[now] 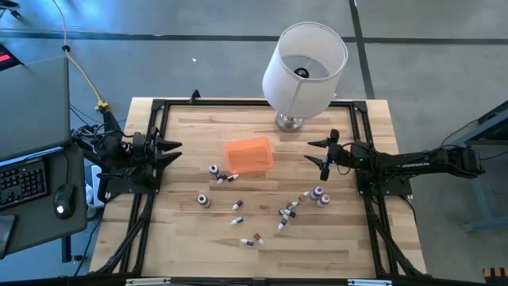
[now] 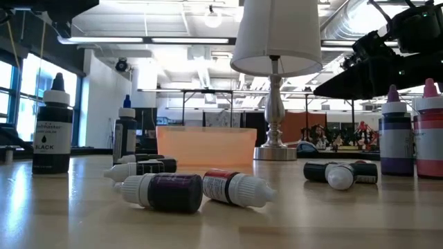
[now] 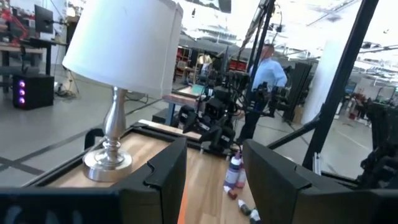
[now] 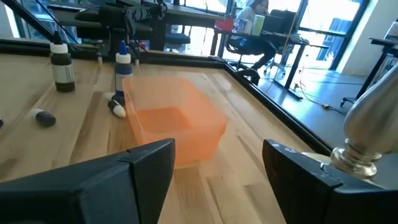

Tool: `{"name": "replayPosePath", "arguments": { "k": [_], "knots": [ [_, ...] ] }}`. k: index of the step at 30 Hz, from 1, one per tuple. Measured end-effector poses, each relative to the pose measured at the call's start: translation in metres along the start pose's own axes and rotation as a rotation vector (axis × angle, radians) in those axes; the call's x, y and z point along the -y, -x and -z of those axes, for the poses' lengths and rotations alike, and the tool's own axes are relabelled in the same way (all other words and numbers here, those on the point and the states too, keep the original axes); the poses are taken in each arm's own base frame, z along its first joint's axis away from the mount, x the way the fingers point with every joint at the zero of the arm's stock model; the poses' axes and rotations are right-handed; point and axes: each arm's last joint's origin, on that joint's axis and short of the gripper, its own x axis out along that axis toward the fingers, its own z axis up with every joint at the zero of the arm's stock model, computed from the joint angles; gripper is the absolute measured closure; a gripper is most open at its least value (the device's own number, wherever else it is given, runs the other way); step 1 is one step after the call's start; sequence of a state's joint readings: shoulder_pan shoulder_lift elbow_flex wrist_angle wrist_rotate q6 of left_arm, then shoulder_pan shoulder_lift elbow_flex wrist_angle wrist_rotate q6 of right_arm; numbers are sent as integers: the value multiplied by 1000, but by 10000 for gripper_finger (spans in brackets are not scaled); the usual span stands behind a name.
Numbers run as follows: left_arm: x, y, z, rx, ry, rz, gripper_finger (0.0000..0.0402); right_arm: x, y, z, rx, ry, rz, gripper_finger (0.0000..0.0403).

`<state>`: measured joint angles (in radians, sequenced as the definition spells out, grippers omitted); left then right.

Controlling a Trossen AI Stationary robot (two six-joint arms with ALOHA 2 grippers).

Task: Pick & Place food coloring
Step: Put the large purple food coloring bottle into the orange bin

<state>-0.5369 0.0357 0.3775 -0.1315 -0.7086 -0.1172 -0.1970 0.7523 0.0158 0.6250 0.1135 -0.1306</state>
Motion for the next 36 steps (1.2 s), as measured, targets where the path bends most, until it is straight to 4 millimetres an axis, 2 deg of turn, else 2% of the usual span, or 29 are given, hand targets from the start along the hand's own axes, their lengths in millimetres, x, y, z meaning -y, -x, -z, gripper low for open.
{"name": "replayPosePath", "arguments": {
  "k": [9, 18, 29, 33, 36],
  "knots": [
    [-1, 0, 8, -72, 30, -10, 245, 0, 0, -1, 8, 4, 1, 166],
    [-5, 0, 4, -13, 52, -168, 245, 1, 0, -5, 52, -5, 2, 166],
    [-3, 0, 4, -19, 104, -115, 245, 0, 0, -9, 94, -9, -33, 166],
    [-3, -1, 5, -18, 166, -116, 245, -1, 0, -8, 89, -111, -60, 166],
    [-2, -2, 5, -20, 125, -117, 245, -2, 0, -11, 91, -138, -96, 166]
  ]
}}
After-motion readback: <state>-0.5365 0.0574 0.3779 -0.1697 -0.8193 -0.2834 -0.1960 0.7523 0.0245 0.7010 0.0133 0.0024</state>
